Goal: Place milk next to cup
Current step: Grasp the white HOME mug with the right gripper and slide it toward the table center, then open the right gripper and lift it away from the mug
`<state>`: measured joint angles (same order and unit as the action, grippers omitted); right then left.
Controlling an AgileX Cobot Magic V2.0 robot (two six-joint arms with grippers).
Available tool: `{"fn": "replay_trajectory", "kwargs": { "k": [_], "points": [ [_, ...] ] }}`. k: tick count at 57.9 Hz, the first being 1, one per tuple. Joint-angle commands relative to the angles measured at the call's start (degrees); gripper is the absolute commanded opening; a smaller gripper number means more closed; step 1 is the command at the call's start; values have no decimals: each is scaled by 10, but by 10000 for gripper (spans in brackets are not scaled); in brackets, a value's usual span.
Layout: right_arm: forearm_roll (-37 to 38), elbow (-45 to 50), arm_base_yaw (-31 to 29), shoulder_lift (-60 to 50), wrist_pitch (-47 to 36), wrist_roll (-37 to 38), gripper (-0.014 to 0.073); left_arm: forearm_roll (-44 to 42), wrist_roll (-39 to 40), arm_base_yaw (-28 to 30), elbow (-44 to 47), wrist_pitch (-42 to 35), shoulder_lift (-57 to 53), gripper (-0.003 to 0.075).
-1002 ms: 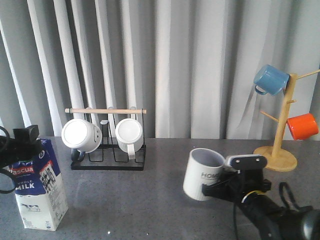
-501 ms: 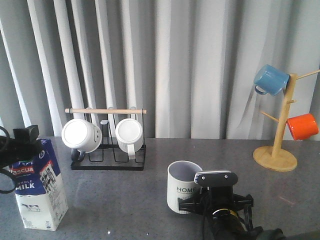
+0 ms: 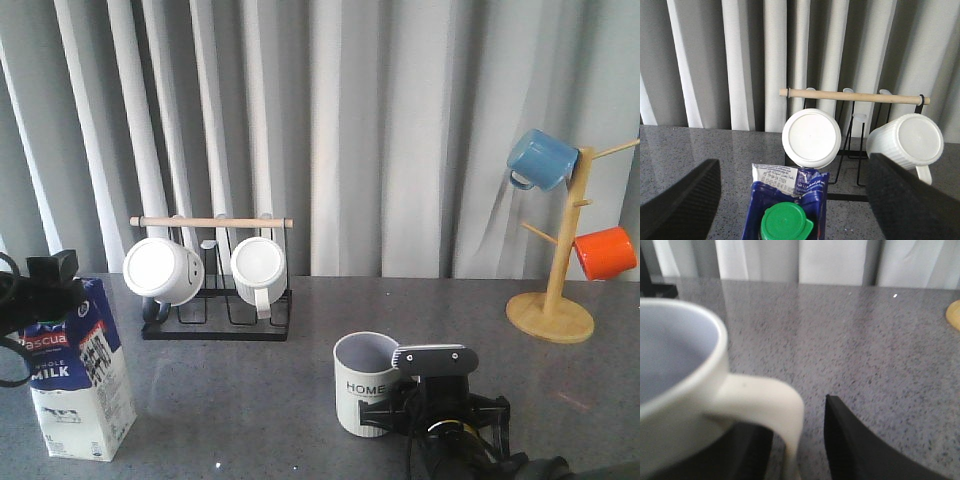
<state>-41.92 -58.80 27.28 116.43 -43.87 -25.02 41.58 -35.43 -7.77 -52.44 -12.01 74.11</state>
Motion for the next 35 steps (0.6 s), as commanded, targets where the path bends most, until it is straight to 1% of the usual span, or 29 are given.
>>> {"fn": "replay_trajectory", "kwargs": {
  "k": [1,9,19,25,29,35],
  "points": [
    [21,5,-1,-50,-14,-10,297,-6,2,-4,-20,-31,-13,576],
    [25,58,-1,-89,-28,-9,297,-6,2,-4,-20,-31,-13,576],
    [102,124,-1,-161,-32,2,297,-6,2,-4,-20,-31,-13,576],
    [136,153,-1,-218,-8,28,297,-6,2,-4,-20,-31,-13,576],
    [139,164,-1,-250,11,46,297,-6,2,-4,-20,-31,-13,576],
    [142,170,-1,-292,51,42,297,-6,2,-4,-20,-31,-13,576]
  ]
}}
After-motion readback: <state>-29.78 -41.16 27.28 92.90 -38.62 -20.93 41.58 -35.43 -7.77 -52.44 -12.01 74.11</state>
